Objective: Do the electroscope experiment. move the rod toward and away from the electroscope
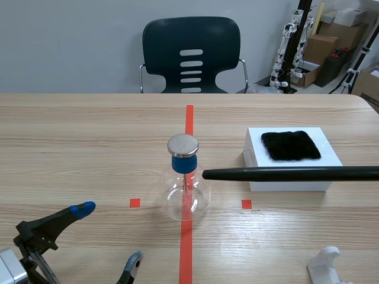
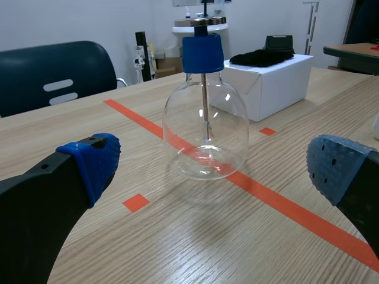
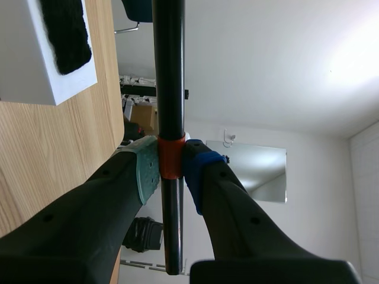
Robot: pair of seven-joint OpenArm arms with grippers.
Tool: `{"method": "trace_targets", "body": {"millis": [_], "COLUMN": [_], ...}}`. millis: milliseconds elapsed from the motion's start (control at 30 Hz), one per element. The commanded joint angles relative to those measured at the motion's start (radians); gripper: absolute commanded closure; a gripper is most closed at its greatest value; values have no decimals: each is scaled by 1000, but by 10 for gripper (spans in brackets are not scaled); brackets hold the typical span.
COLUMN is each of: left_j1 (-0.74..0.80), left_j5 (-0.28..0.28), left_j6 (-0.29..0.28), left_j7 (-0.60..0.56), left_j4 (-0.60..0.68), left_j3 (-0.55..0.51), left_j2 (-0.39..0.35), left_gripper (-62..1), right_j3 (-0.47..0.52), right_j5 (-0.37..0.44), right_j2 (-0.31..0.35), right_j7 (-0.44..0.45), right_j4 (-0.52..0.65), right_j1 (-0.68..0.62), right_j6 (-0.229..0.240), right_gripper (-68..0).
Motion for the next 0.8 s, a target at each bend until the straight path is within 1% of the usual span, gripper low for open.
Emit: {"method": "trace_targets", "body": {"millis": [0, 633, 767], "left_j1": [2, 2, 2], "left_j5": [-4, -4, -4], "left_j6": [-2, -2, -2], "left_j7": [-14, -14, -14], "left_j4": [14, 14, 14], "left_j3": [-3, -3, -3], "left_j2": [0, 0, 0], "left_gripper": [-623, -623, -623], "right_j3": [-2, -2, -2], "right_j5": [22, 21, 22], "right_j2": [2, 2, 2], "right_j7": [-3, -4, -15], "right_j4": [5, 5, 5], "right_j1": [6, 6, 6], "right_j6": [-11, -15, -15], "right_gripper": [-13, -13, -13]}}
